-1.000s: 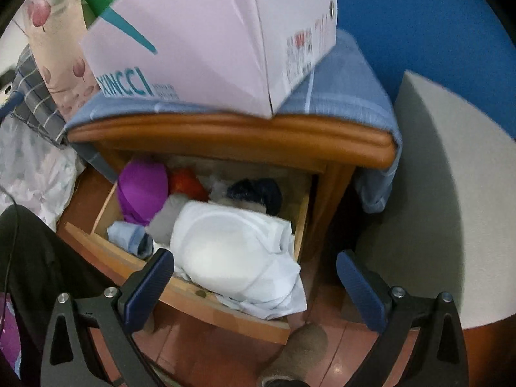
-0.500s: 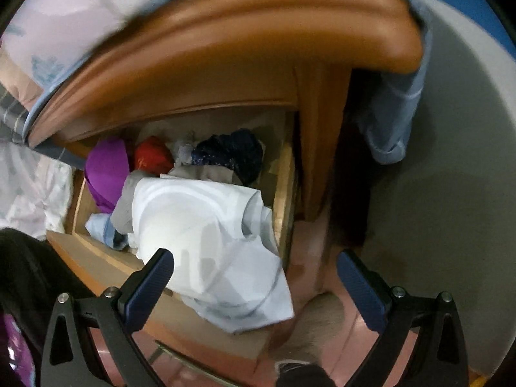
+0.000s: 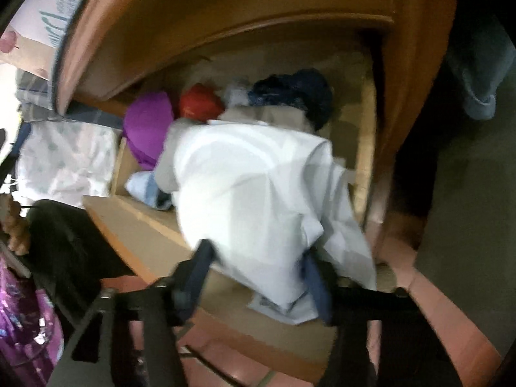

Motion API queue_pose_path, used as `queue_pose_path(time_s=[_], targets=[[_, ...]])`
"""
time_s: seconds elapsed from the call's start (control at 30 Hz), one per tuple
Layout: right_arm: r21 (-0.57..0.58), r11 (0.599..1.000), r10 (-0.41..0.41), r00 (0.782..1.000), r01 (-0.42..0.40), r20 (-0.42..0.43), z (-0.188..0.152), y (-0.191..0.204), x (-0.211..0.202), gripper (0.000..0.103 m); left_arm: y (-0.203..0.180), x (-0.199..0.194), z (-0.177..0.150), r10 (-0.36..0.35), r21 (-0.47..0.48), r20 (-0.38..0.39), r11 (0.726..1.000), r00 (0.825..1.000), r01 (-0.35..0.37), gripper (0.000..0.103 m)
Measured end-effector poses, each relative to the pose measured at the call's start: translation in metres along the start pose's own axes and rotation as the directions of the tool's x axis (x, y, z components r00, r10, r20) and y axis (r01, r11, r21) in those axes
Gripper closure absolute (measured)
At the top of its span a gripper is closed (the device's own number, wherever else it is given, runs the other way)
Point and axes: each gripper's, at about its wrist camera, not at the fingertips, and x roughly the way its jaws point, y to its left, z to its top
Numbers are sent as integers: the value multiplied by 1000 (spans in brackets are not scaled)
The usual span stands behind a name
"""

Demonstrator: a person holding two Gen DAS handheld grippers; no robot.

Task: Take underwear out of drawer
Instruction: 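Grasp the large white underwear in the drawer with the right gripper, then carry the white underwear into the shoe box and open the right gripper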

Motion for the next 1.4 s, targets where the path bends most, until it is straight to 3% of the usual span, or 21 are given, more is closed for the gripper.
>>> queue_pose_path(time_s=[0.1,0.2,0.5,0.93,1.1,1.23,1.4], targets=[[-11,1000,24,999,-24,24,1,4,-4,83,0,2,-1,10,-1,-7,1000,1000,-10,1],[-30,999,15,999,-14,50,-1,9,-6,92,-1,6,-1,19,8,-17,1000,1000,-19,1],[-49,996,83,985,-76,149,-10,38,-26,93,-2,9,-2,39,20,-27,999,999,-38,1],[-104,973,226,926,-204,301,-25,88,-96,93,3,11,-3,61,2,-25,998,998,-61,1],[-152,953,300,885,-262,355,-44,118,-136,93,0,10,-4,68,24,-18,997,998,-67,0],[-179,926,376,834,-331,404,-57,143,-171,93,-2,10,-5,74,31,-17,997,997,-73,0],[-234,884,467,752,-405,464,-59,175,-232,93,4,10,-3,67,-2,-17,998,998,-67,1]])
